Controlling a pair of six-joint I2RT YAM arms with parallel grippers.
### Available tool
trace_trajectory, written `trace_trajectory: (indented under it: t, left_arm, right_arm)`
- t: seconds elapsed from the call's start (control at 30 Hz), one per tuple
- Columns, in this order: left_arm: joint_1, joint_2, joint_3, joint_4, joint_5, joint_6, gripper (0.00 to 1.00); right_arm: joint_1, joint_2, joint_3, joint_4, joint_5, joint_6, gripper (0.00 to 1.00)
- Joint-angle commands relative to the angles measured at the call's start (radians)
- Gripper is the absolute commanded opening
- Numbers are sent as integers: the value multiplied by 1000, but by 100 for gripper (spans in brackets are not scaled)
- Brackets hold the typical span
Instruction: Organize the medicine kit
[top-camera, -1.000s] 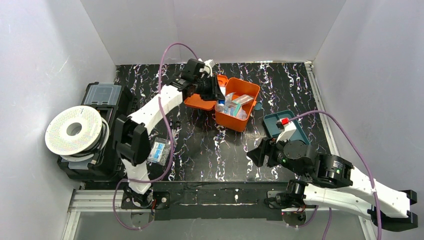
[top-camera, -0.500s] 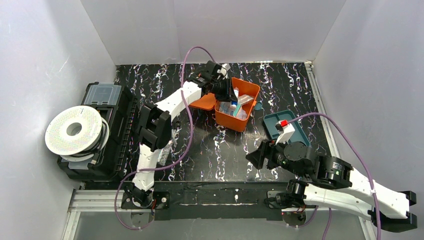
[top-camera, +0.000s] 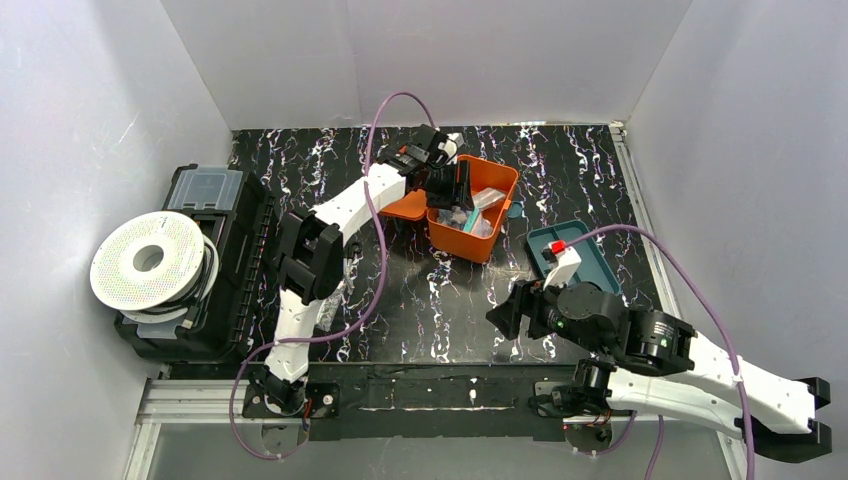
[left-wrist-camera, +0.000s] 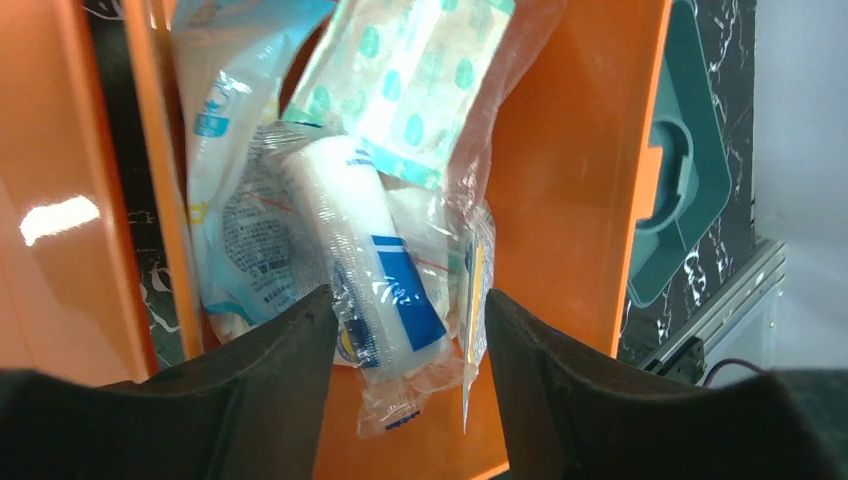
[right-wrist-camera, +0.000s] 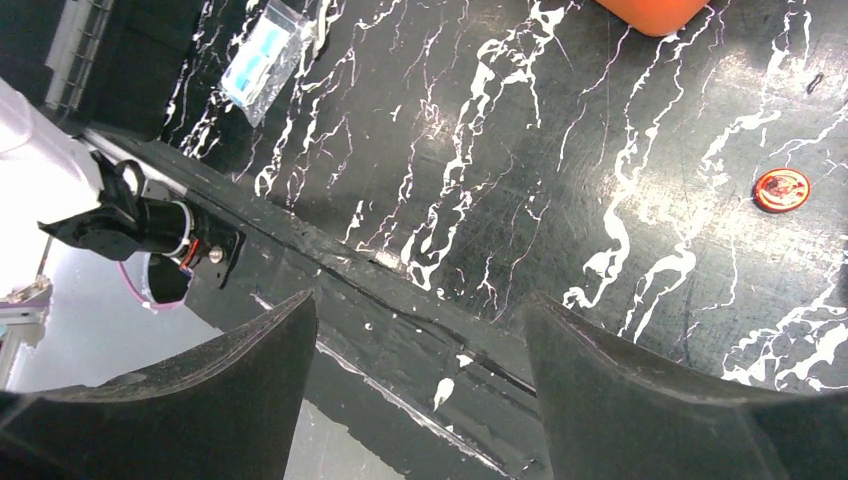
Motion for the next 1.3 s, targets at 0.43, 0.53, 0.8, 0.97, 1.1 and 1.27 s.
trace_trajectory:
  t: [0.43, 0.53, 0.8, 0.97, 1.1, 1.27]
  left_arm:
    - [-17, -287, -15, -52, -39, 107, 69]
    - [-17, -348, -39, -56, -47, 106, 70]
    - [-19, -560, -175, -121, -105, 115, 71]
    - [-19, -741, -345, -176, -187, 127, 74]
    - [-19, -890, -465, -215, -248, 136, 78]
    - [-19, -1092, -634, -232, -277, 132, 86]
  right_arm:
    - [6, 186, 144, 15, 165, -105, 88]
    - [-5, 236, 187, 14, 222, -165, 89]
    - [-158, 402, 304, 47, 117, -399, 90]
    - [-252, 451, 309, 162, -20, -554, 90]
    - [-296, 494, 285, 283, -76, -696, 91]
    - [-400, 563, 286, 378, -243, -767, 91]
